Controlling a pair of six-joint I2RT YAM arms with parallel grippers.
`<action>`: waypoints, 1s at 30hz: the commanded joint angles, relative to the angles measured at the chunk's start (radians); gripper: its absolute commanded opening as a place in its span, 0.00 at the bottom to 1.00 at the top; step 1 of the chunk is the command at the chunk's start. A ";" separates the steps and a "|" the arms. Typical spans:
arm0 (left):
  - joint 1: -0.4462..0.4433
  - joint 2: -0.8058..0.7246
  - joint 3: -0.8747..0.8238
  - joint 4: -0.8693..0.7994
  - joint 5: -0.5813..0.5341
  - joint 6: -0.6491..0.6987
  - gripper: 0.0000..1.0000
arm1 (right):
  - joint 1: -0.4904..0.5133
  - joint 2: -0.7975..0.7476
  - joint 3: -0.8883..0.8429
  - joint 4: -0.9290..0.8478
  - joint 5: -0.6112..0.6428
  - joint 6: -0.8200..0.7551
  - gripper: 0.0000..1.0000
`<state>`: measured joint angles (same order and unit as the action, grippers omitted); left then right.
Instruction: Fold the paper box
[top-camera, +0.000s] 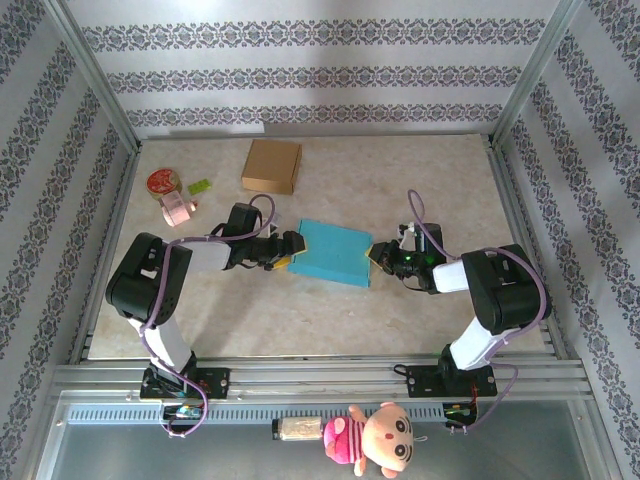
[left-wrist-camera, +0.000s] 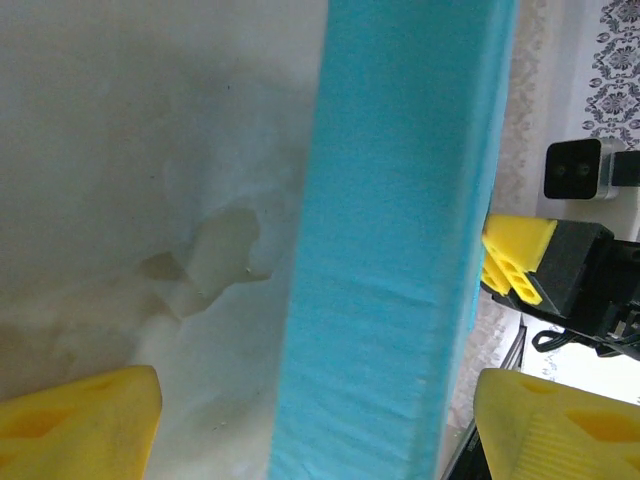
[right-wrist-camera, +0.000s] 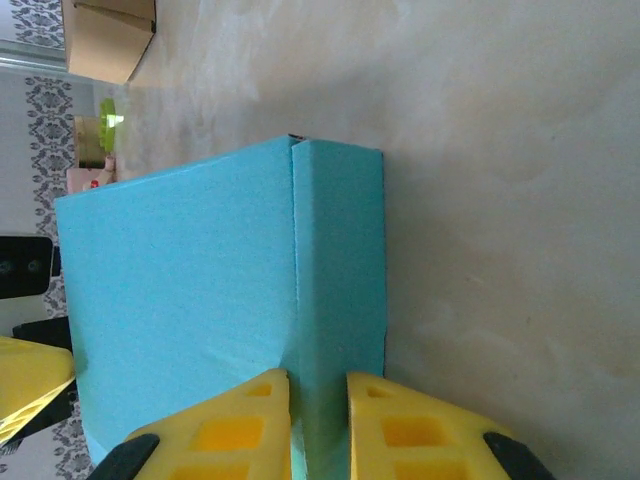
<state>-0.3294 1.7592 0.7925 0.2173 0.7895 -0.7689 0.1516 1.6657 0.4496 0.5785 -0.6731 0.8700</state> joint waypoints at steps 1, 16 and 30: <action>-0.014 0.064 -0.027 0.127 0.014 -0.048 0.82 | -0.024 0.066 -0.034 -0.168 0.097 0.004 0.18; -0.077 0.139 -0.003 0.546 0.044 -0.350 0.52 | -0.023 0.059 -0.021 -0.199 0.077 -0.006 0.21; -0.062 -0.023 0.059 0.288 -0.022 -0.307 0.30 | 0.120 -0.602 0.125 -0.709 0.450 -0.170 0.69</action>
<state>-0.4038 1.7927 0.8051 0.6140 0.7959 -1.1213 0.1993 1.2213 0.4927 0.0818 -0.4522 0.8284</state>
